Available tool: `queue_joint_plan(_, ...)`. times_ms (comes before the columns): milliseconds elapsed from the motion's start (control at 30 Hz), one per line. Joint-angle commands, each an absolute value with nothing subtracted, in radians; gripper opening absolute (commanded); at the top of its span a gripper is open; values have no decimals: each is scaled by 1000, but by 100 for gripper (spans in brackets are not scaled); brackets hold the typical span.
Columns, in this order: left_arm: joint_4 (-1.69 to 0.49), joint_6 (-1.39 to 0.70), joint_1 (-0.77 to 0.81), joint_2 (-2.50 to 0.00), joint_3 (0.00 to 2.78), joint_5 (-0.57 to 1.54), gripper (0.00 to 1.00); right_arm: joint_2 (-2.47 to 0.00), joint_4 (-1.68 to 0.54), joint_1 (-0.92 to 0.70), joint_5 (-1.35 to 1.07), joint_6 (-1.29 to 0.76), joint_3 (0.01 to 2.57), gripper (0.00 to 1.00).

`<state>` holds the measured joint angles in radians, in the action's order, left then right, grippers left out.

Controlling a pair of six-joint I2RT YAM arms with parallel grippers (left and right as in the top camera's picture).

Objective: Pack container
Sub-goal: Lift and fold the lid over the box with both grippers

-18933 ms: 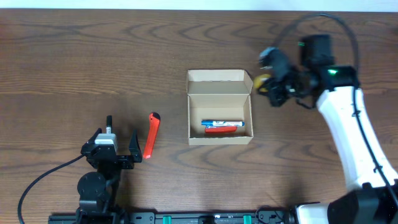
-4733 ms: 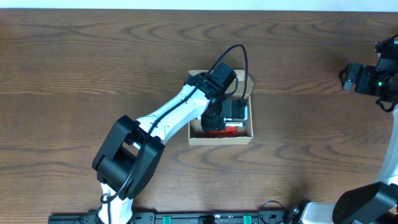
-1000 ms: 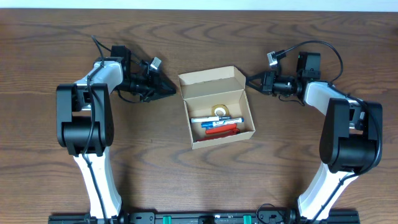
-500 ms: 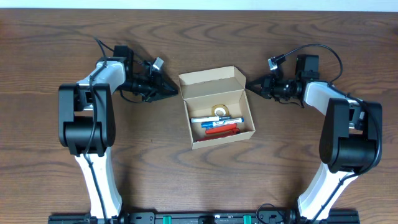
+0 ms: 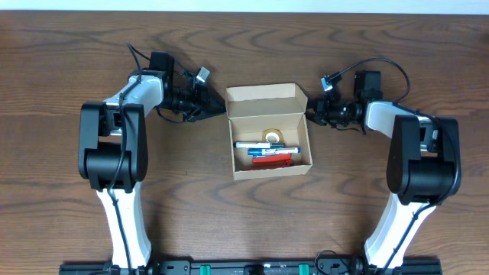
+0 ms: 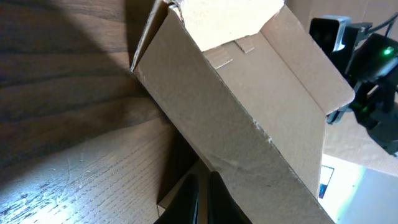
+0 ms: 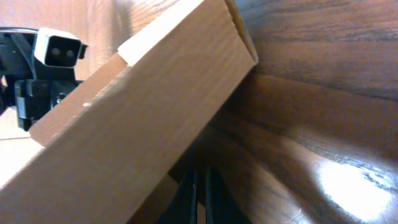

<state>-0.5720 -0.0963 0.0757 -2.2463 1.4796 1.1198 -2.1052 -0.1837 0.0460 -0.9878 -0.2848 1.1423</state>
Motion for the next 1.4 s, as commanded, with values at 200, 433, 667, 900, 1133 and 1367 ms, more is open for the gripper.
queue_joint_plan(200,-564,-120,86,-2261,1484,1180,6,-2132,-31,27,-1184,-298,1140,1)
queue_joint_plan(433,-565,-120,96,-2261,1505,1205,6,-2132,19,27,-1300,-303,1140,1)
queue_joint_plan(667,-663,-70,111,-2247,1587,1200,6,-2132,40,27,-1397,-303,1141,1)
queue_joint_plan(900,-756,-22,125,-2179,1654,1144,6,-2132,46,27,-1407,-303,1141,1)
queue_joint_plan(1133,-763,-21,125,-2087,1654,1144,6,-2132,45,27,-1338,-302,1142,1)
queue_joint_plan(1367,-837,29,126,-1990,1653,1129,6,-2132,31,27,-1294,-302,1142,1)
